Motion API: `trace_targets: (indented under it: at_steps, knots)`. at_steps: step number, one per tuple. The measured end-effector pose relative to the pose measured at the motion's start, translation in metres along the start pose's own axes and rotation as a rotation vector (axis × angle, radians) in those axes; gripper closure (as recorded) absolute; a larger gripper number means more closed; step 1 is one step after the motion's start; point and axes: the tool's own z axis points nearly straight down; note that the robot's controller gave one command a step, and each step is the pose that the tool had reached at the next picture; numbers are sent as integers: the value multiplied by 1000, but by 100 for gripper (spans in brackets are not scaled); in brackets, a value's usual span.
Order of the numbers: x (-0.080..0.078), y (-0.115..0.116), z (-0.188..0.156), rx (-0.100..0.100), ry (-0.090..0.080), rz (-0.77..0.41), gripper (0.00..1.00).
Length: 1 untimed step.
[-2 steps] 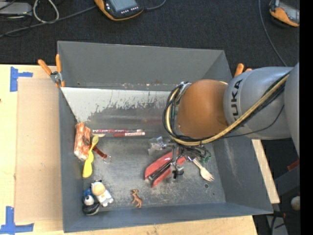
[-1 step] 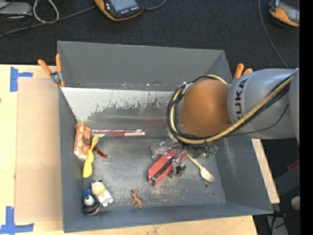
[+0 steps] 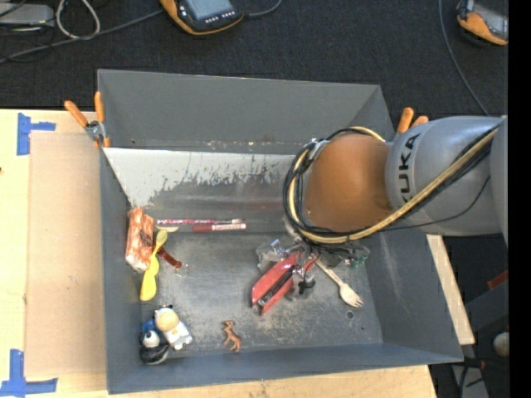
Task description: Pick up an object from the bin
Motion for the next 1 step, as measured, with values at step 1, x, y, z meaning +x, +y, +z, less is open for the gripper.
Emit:
trace_targets:
  at_steps: [1]
  knots:
    - [2,-11,-67,-4,5,6,100]
